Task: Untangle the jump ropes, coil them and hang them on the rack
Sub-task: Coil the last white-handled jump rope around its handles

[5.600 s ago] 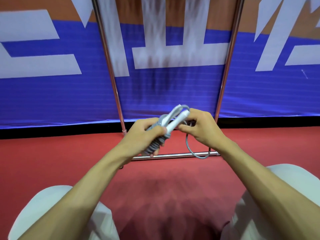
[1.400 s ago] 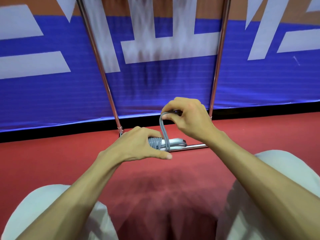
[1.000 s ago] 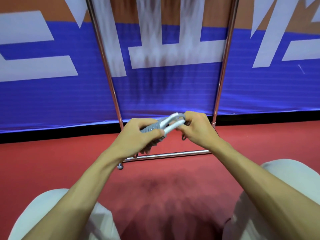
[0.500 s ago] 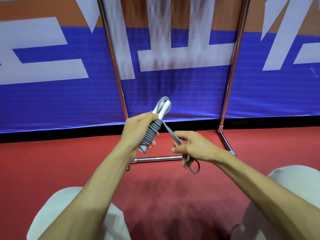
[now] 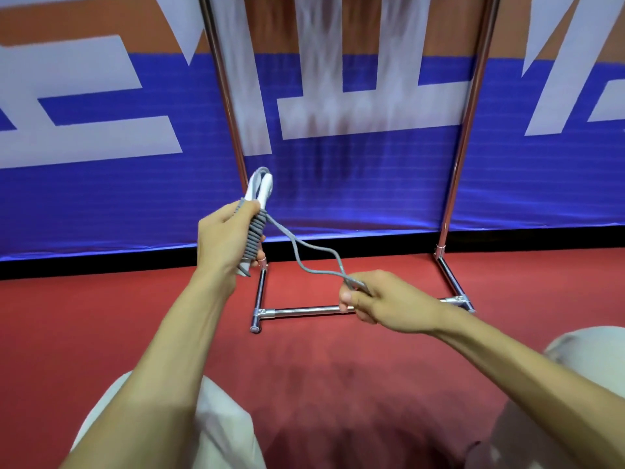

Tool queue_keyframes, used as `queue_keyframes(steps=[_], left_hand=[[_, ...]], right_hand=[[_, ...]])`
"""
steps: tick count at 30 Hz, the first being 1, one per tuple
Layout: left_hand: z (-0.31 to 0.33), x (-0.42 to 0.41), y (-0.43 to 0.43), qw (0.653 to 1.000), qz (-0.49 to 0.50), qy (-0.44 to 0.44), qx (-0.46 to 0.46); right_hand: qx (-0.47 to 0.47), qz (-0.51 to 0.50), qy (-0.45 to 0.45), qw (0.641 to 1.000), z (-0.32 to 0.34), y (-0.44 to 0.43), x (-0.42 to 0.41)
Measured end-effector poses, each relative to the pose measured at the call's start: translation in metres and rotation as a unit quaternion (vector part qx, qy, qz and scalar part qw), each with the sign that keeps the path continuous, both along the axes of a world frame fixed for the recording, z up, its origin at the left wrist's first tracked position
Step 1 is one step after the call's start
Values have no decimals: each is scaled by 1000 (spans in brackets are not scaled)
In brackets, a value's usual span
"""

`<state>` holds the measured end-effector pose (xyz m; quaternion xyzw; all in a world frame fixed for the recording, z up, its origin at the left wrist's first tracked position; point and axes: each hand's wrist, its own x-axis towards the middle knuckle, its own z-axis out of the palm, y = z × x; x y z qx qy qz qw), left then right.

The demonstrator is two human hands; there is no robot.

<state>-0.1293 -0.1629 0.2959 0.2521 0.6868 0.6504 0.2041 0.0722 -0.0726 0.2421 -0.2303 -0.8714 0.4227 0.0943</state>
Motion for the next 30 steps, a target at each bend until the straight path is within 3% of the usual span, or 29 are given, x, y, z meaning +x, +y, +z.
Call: queue_keyframes(steps=[2, 6, 8, 13, 19, 21, 26, 28, 30], left_hand=[[-5, 1, 0, 999, -13, 42, -22], [-5, 7, 1, 990, -61, 106, -64], [-6, 11, 0, 984, -86, 132, -80], [-5, 27, 3, 976, -157, 112, -102], [1, 47, 2, 975, -207, 38, -75], [2, 49, 2, 977, -205, 14, -61], [-4, 36, 5, 989, -139, 14, -44], [-9, 22, 6, 993, -94, 62, -47], [-14, 8, 7, 982, -67, 154, -84]], right_hand=[[-12, -3, 5, 1000, 3, 3, 0], [-1, -55, -100, 993, 1, 17, 1], [13, -82, -105, 991, 2, 21, 2], [-68, -32, -9, 997, 5, 14, -5], [-31, -105, 119, 987, -9, 7, -35], [-52, -80, 145, 985, -16, 4, -39], [-278, -30, 148, 948, -16, -8, -32], [-265, -27, 101, 959, -12, -7, -24], [-145, -27, 43, 988, -2, -7, -15]])
